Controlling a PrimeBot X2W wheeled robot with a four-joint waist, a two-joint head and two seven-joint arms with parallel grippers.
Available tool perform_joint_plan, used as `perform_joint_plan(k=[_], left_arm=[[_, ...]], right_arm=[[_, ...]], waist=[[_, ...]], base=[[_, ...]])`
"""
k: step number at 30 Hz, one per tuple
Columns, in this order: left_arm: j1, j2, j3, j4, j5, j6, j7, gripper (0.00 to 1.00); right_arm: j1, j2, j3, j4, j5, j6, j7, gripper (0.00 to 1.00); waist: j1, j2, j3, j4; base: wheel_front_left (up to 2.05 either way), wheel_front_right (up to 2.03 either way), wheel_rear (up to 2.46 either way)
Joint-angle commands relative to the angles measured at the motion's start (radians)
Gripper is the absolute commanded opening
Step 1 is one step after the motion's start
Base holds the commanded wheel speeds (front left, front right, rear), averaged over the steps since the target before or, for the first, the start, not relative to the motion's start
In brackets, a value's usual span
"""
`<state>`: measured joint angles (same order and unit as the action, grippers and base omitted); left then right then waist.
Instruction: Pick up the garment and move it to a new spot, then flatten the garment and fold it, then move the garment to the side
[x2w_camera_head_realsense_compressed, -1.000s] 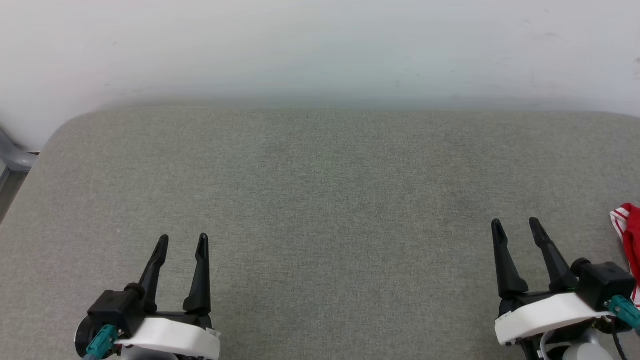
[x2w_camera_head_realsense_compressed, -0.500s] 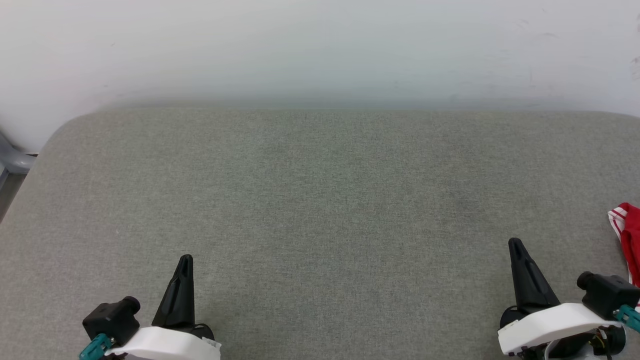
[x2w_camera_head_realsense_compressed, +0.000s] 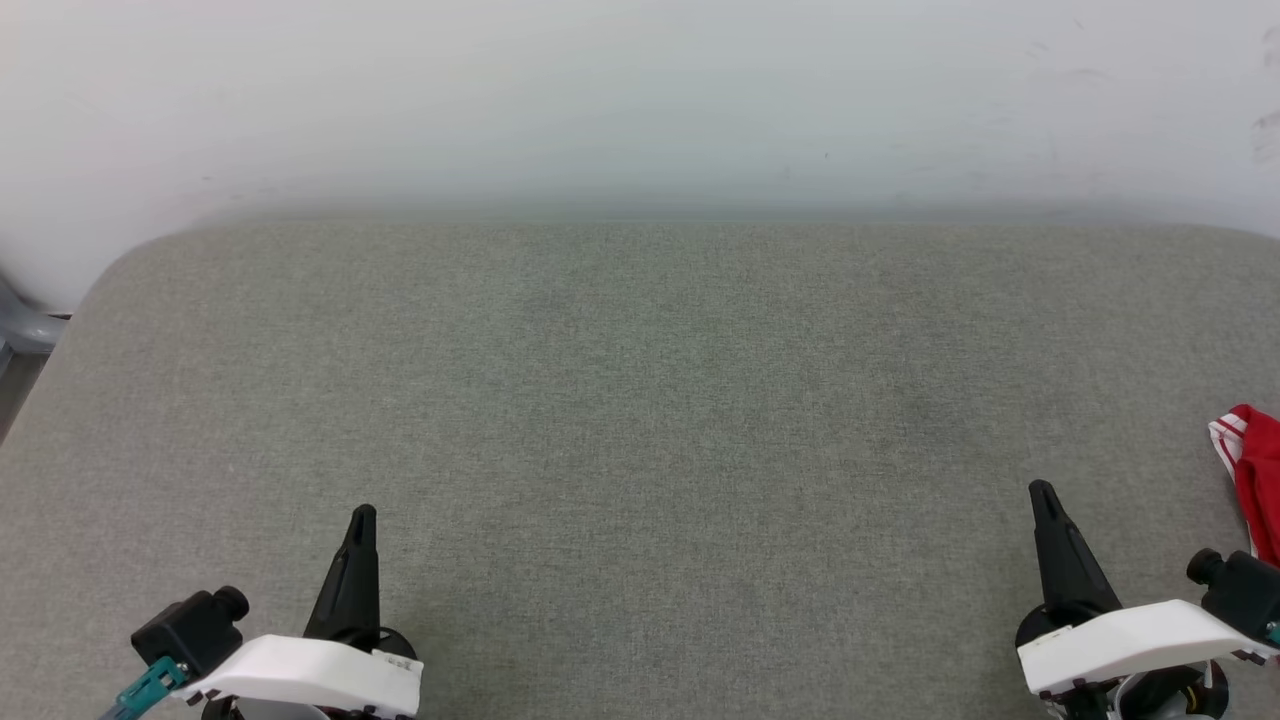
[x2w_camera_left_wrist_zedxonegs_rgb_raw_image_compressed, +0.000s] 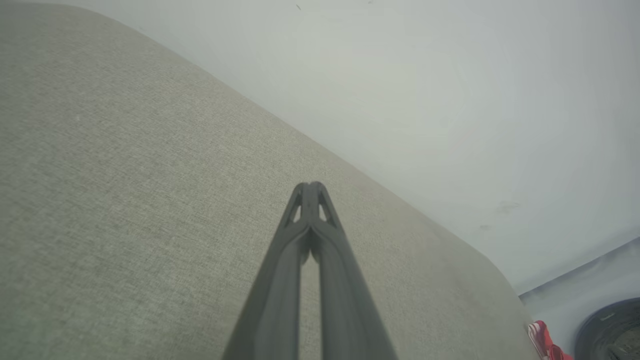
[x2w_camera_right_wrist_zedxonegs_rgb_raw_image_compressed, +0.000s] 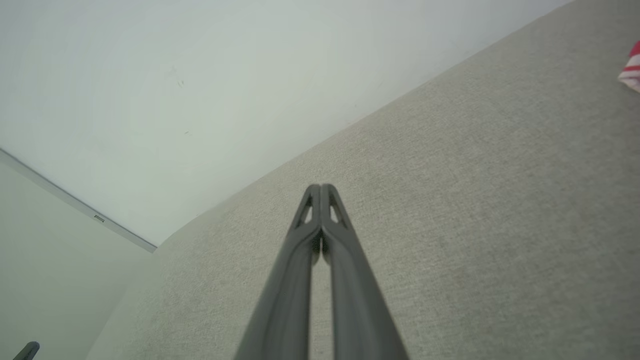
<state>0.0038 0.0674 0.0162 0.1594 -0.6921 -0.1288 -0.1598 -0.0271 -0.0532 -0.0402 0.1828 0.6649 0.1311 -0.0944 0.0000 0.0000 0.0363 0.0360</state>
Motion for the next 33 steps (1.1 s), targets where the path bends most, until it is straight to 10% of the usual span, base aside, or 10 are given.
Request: perform_joint_plan(k=[1,33], left_arm=[[-0.030,0.009,0.006,-0.009,-0.040,-0.001,0.008,0.00],[-0.069,0.010,0.031,0.031,-0.454,-0.002,0.116,0.00]], right_arm=[[-0.034,-0.005,-0.004,-0.010,0.042,0.000,0.007,0.00],[-0.059,-0.005,-0.032,0.022,0.458,0.000,0.096,0.00]], waist=[[0.0000,0.0000,-0.001,-0.001],[0.0000,0.0000,-0.012,-0.013]], base=[[0.00,0.00,0.00],[0.00,0.00,0.00]])
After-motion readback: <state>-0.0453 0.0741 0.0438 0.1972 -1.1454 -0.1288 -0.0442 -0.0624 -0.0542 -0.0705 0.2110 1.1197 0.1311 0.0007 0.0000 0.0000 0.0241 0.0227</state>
